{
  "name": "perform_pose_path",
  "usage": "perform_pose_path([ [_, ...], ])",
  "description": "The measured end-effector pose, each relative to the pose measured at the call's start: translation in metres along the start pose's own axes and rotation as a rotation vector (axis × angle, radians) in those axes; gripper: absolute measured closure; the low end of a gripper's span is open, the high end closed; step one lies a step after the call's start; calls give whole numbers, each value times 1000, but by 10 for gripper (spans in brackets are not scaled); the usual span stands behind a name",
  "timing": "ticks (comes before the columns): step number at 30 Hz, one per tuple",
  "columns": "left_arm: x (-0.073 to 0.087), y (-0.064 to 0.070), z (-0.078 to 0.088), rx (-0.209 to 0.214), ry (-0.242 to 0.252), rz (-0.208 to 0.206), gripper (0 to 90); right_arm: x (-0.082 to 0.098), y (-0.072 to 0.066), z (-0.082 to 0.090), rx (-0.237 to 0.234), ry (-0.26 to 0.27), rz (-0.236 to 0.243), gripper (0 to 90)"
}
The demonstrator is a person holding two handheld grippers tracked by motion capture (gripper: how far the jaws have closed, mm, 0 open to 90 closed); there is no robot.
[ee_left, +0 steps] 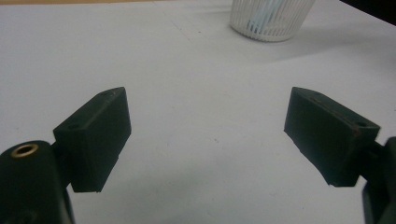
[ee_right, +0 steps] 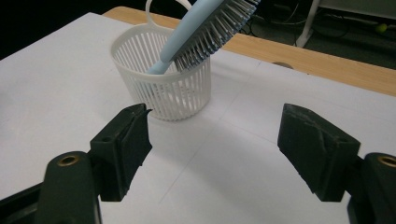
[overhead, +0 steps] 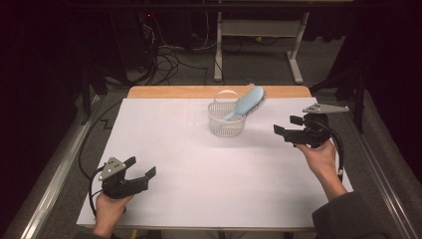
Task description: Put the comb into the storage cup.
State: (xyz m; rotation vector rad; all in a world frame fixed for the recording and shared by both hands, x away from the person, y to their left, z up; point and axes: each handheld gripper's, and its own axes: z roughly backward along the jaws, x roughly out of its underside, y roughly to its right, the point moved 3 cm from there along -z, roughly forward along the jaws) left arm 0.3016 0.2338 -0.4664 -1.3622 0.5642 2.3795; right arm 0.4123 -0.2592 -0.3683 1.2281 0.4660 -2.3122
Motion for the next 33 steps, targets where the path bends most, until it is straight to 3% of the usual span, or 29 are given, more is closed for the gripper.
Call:
perform_pose_path([
  [26,0,0,1,-3,4,3,141,7,-3,17,-23,42,-3,250],
  [33,0,0,1,-3,5,2,141,16,-1,21,-10,44,-2,241],
])
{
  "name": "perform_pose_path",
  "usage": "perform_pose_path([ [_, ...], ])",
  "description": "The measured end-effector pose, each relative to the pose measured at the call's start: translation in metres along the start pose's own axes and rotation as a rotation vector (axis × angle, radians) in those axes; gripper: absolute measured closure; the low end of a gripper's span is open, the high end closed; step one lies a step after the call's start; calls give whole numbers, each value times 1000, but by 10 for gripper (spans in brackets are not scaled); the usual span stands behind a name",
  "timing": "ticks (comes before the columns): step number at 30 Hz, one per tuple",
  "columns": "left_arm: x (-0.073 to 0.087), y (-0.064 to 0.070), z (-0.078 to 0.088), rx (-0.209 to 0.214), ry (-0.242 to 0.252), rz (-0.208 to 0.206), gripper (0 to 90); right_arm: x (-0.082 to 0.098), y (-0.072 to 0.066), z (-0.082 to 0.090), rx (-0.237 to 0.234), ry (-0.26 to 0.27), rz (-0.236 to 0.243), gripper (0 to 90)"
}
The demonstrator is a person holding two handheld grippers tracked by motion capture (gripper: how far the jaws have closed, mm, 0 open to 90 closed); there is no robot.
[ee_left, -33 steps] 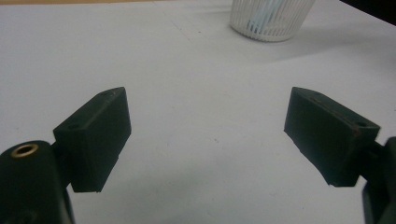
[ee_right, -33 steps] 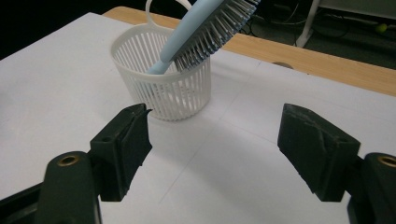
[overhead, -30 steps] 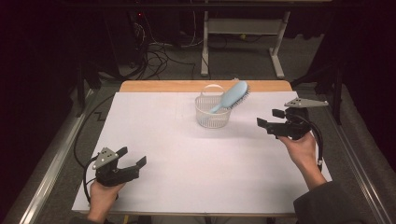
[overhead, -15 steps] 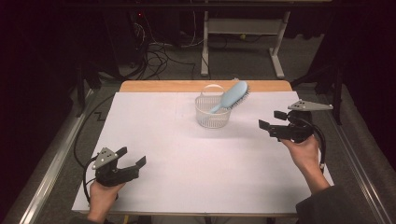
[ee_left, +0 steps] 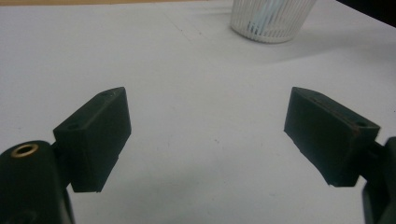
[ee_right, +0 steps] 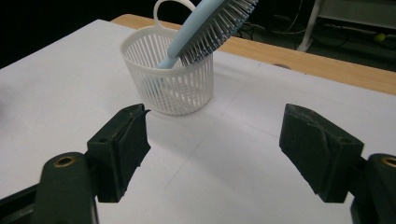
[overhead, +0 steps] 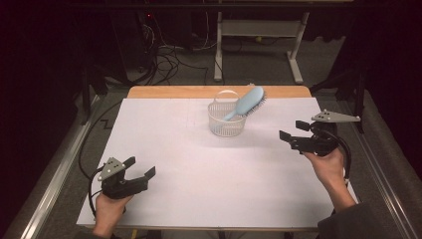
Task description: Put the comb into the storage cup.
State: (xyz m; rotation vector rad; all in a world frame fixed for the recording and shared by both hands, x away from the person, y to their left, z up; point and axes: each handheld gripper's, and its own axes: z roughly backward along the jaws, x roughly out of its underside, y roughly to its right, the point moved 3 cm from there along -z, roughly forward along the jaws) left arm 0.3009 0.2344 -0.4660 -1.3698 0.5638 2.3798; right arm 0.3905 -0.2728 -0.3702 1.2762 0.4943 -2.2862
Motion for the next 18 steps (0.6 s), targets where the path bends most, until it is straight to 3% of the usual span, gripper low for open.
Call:
perform_pose_path([
  [18,0,0,-1,1,-2,5,141,12,-7,11,-33,9,10,223],
])
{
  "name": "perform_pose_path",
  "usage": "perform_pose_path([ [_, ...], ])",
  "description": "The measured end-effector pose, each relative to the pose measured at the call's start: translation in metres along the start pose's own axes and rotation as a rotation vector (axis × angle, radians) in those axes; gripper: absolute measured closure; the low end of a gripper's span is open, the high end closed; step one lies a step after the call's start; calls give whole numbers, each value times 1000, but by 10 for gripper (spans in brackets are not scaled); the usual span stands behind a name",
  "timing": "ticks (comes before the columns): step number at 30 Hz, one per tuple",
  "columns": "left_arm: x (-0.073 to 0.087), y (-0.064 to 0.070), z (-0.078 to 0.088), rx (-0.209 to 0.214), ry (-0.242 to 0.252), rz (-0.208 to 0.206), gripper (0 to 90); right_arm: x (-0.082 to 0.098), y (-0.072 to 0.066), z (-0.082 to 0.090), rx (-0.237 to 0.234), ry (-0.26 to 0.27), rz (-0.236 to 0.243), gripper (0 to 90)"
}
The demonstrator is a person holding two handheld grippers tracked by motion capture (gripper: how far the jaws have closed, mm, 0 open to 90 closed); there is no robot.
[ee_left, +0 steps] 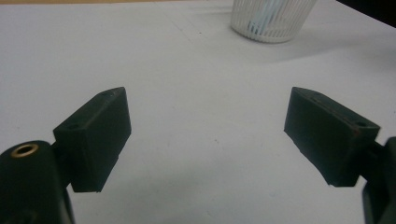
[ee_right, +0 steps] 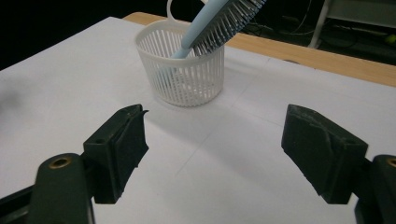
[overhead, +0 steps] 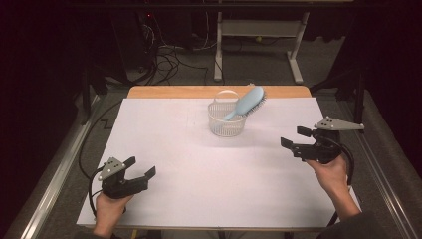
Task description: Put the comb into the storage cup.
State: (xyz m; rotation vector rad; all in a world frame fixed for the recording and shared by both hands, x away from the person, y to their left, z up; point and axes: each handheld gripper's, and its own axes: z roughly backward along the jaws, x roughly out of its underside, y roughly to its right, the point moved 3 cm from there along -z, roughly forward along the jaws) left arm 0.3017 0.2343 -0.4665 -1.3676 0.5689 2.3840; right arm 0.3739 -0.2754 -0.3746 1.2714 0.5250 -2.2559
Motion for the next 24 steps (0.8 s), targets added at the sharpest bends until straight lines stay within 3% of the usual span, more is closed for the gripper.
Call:
perform_pose_path([
  [24,0,0,0,-2,-1,3,140,15,-4,10,-22,12,-14,223],
])
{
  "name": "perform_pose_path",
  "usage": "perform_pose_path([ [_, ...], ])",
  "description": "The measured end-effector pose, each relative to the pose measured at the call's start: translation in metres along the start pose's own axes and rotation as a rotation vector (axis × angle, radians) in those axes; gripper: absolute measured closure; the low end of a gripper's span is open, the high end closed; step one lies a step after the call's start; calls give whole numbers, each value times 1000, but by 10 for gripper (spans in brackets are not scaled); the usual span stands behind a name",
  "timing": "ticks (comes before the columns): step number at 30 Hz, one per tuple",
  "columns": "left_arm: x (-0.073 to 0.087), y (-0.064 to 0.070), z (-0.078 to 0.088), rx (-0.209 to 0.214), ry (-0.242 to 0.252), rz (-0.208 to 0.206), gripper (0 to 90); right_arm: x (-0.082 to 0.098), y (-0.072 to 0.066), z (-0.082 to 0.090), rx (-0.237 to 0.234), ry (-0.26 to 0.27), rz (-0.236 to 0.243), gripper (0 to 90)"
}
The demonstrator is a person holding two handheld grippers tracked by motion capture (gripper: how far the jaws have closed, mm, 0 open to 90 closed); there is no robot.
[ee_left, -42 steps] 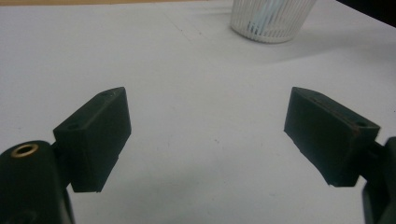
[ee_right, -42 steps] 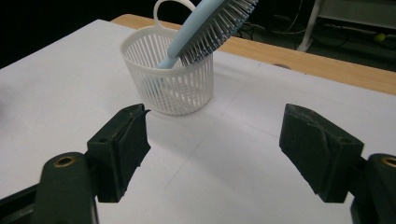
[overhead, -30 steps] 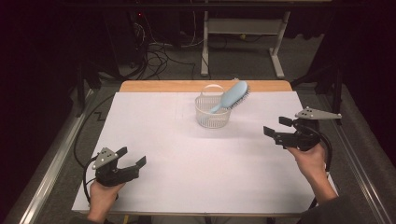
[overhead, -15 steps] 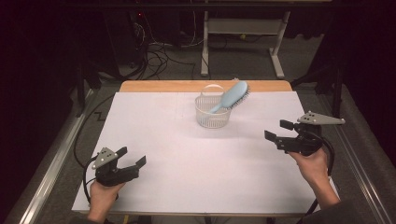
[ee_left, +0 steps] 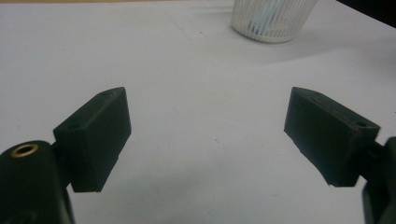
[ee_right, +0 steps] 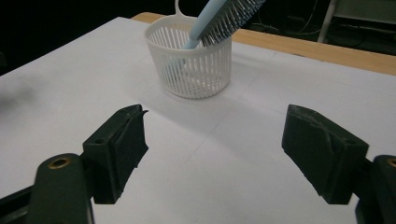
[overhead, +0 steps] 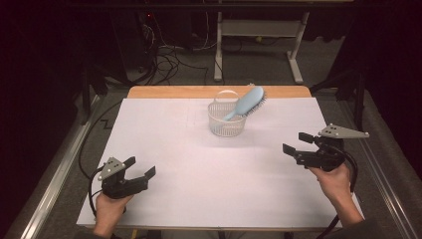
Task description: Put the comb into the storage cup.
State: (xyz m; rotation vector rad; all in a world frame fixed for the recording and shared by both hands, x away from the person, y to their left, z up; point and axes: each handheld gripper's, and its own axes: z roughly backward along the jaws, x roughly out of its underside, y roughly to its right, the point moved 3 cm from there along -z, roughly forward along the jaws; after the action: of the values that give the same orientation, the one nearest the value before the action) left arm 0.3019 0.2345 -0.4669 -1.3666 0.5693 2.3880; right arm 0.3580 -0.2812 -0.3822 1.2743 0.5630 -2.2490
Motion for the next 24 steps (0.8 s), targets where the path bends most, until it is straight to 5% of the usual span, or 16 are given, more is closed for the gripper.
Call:
perform_pose_path([
  [24,0,0,1,16,8,14,141,13,-3,17,2,48,-11,216],
])
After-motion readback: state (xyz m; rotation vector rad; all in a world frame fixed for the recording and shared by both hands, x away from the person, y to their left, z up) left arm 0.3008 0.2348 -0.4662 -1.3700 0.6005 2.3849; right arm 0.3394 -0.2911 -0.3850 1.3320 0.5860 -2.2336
